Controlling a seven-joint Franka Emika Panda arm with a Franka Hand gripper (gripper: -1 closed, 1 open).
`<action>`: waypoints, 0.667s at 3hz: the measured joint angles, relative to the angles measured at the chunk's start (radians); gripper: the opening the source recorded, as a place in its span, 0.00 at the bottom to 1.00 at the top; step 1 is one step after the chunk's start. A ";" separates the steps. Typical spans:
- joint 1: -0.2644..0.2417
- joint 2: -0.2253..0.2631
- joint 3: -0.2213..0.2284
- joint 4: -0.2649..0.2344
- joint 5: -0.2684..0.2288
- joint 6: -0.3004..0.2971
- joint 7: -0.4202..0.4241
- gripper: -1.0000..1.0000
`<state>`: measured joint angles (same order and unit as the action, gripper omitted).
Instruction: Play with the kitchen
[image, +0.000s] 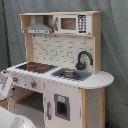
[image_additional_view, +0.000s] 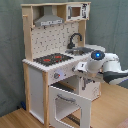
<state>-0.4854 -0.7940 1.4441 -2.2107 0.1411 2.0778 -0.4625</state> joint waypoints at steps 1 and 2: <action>0.001 -0.059 -0.028 0.011 -0.044 -0.072 0.000 1.00; 0.002 -0.129 -0.078 0.037 -0.080 -0.172 0.000 1.00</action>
<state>-0.4832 -0.9231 1.3664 -2.1742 0.0615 1.9057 -0.4625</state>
